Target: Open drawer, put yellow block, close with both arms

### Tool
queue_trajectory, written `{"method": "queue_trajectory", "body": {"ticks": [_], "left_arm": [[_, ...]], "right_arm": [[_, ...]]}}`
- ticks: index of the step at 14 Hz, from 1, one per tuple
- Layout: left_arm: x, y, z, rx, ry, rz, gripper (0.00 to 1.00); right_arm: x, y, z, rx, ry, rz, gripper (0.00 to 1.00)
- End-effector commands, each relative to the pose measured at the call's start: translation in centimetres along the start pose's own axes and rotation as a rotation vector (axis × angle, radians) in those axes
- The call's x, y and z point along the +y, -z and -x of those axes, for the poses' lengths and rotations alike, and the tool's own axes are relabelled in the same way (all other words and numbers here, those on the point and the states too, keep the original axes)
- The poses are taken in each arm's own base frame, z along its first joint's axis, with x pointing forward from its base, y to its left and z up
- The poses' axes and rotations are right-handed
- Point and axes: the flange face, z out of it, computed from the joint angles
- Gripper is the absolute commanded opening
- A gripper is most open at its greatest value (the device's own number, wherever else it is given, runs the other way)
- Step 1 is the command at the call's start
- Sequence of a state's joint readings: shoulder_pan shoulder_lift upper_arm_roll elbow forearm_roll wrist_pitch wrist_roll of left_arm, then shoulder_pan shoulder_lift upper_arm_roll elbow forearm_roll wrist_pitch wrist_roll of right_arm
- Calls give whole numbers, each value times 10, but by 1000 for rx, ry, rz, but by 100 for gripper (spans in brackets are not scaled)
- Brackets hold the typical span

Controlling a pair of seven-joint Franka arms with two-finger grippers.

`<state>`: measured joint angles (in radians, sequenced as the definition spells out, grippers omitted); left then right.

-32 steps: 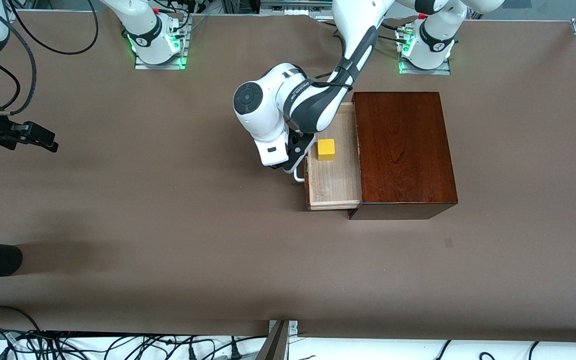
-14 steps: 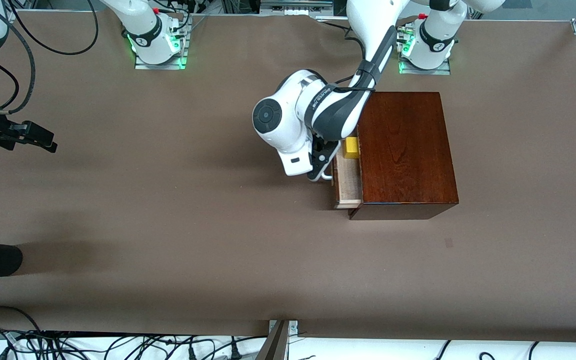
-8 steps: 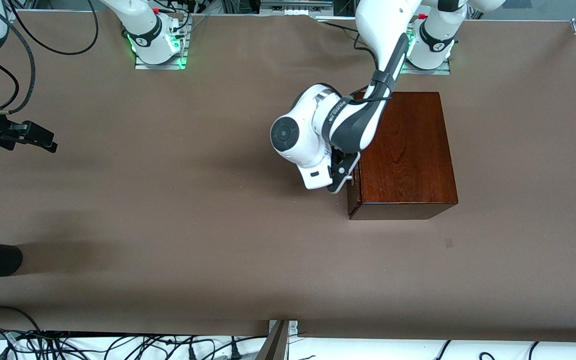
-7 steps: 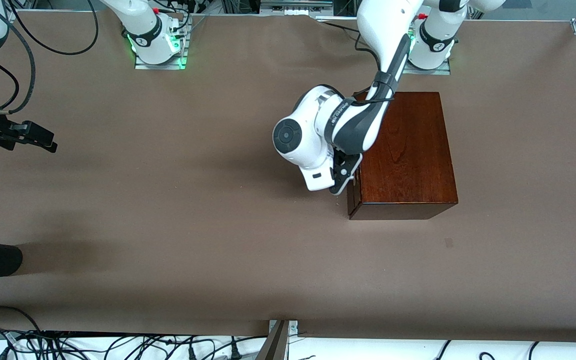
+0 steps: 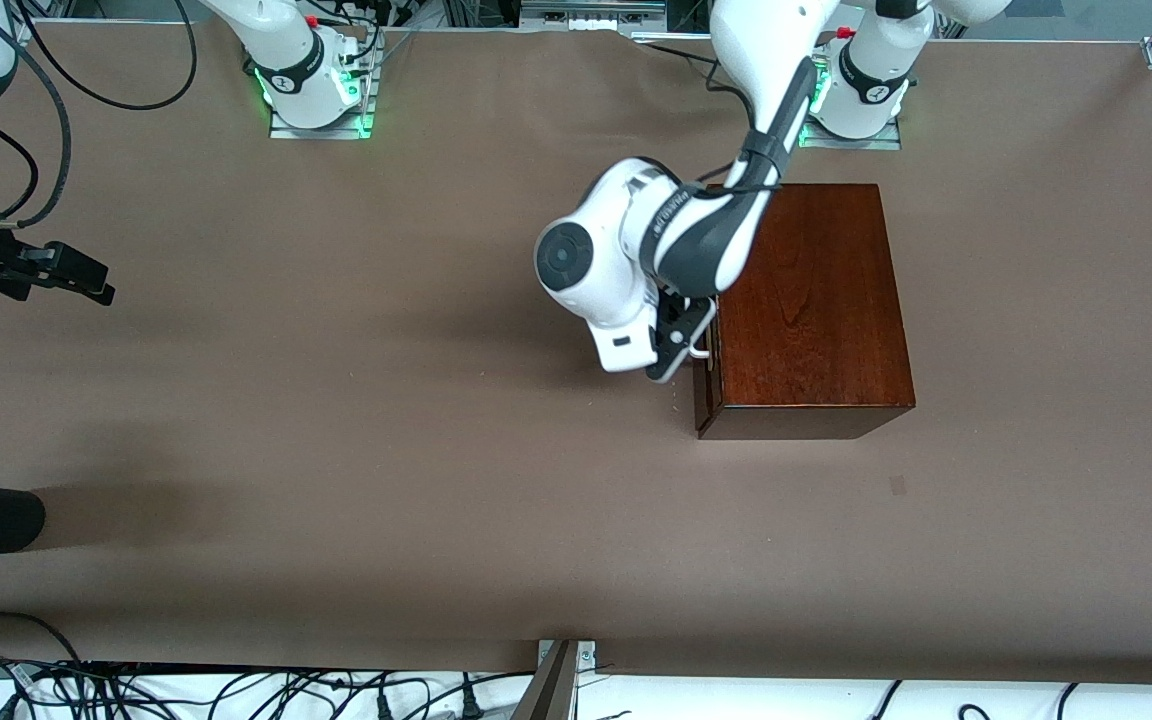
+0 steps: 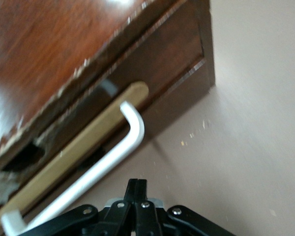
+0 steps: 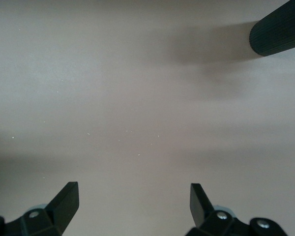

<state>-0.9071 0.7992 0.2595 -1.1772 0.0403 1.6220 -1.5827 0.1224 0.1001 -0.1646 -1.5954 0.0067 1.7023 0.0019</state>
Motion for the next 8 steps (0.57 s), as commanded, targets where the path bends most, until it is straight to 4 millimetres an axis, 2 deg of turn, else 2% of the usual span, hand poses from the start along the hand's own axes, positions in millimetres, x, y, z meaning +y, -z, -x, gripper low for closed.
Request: {"method": "queue_trajectory", "body": {"ticks": [1, 2, 4, 5, 7, 8], "left_arm": [[-9, 33, 8, 26, -25, 27, 82], [-13, 47, 7, 24, -36, 43, 100], [-22, 74, -1, 17, -115, 84, 100], [-31, 94, -11, 7, -166, 115, 100], [-48, 123, -39, -61, -249, 170, 100], [-59, 135, -61, -83, -265, 194, 100]], "right_arm": [[-2, 2, -3, 3, -10, 11, 100], [-2, 1, -3, 1, -10, 11, 100], [-2, 1, -3, 1, -10, 11, 100], [-2, 0, -4, 0, -10, 11, 100], [-2, 0, -4, 0, -10, 11, 100], [-2, 1, -4, 1, -10, 11, 100]]}}
